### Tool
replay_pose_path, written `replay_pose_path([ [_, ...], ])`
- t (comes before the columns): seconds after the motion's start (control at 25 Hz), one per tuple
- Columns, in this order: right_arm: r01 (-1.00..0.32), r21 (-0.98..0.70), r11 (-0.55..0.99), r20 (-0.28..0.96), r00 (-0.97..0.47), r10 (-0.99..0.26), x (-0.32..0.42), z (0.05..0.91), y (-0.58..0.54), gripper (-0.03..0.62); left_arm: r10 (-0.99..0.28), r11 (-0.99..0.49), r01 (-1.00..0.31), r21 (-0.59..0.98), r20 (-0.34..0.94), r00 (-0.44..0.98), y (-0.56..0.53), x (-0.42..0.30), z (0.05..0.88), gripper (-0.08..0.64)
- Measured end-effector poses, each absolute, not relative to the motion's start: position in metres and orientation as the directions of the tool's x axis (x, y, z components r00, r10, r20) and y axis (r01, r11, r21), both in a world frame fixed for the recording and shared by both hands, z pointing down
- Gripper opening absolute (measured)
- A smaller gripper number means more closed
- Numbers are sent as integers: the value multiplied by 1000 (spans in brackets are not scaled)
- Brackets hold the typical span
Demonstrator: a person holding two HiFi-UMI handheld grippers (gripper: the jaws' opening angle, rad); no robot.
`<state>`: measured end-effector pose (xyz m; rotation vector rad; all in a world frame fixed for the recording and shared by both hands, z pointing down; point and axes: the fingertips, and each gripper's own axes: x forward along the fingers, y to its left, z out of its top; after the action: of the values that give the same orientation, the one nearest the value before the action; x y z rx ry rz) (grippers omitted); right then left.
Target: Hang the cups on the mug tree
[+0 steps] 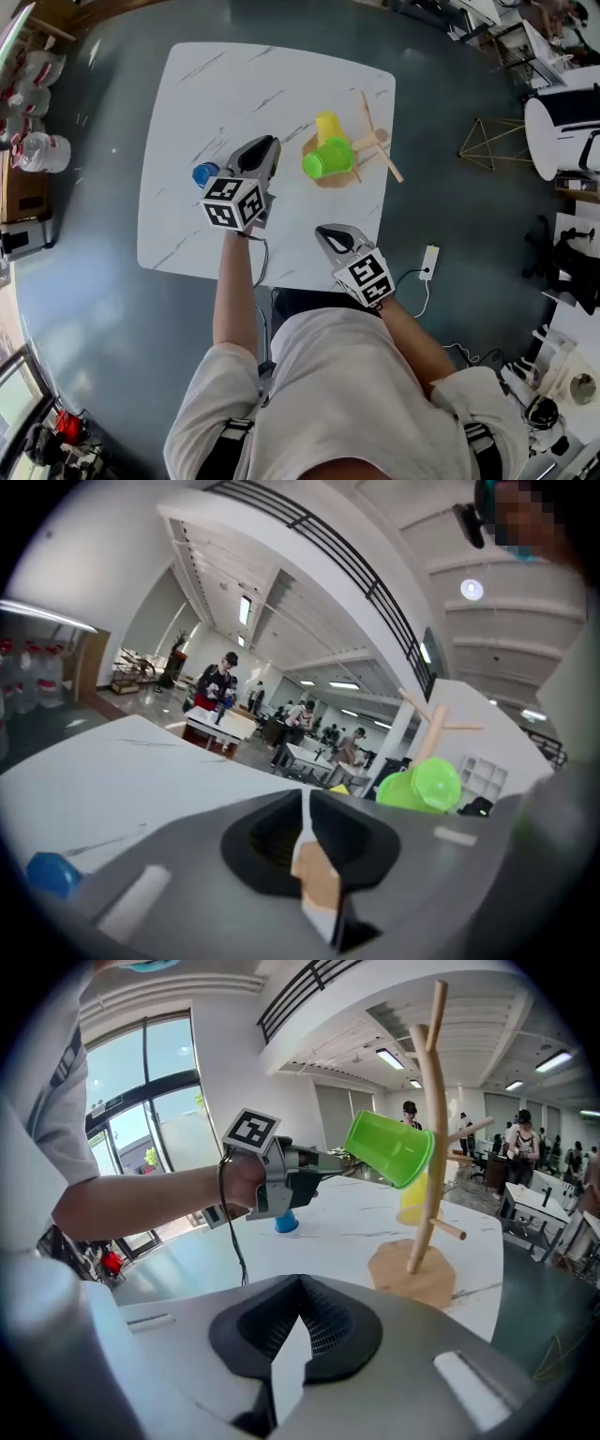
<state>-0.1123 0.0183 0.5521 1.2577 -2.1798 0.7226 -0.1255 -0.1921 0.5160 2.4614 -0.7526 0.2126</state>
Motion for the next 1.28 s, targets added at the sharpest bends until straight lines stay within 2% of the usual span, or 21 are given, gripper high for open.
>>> replay_pose_path([
  [0.08,-858,-190,478,664,-471,-581,-123,554,18,-2,-539,-653,-619,436,307,784,-187,-144,517,5],
  [0.36,-764,-206,612,656,-572,-493,-156,559,15,-2,-662,-580,-773,257,406,631,-157,-204,531,3],
  [0.6,-695,-203,690,654,-621,-432,-185,558,18,-2,-756,-452,-884,119,474,451,-144,-272,537,3],
  [0.76,-670,-198,716,651,-636,-415,-196,554,19,-2,-779,-397,-912,103,487,395,-142,-298,537,3],
  [1.12,-690,-205,694,665,-618,-419,-197,560,14,-2,-790,-376,-927,-12,527,314,-155,-313,549,5],
  [1.28,-721,-206,661,671,-596,-441,-190,562,5,-2,-760,-398,-916,-45,576,302,-166,-314,567,77],
])
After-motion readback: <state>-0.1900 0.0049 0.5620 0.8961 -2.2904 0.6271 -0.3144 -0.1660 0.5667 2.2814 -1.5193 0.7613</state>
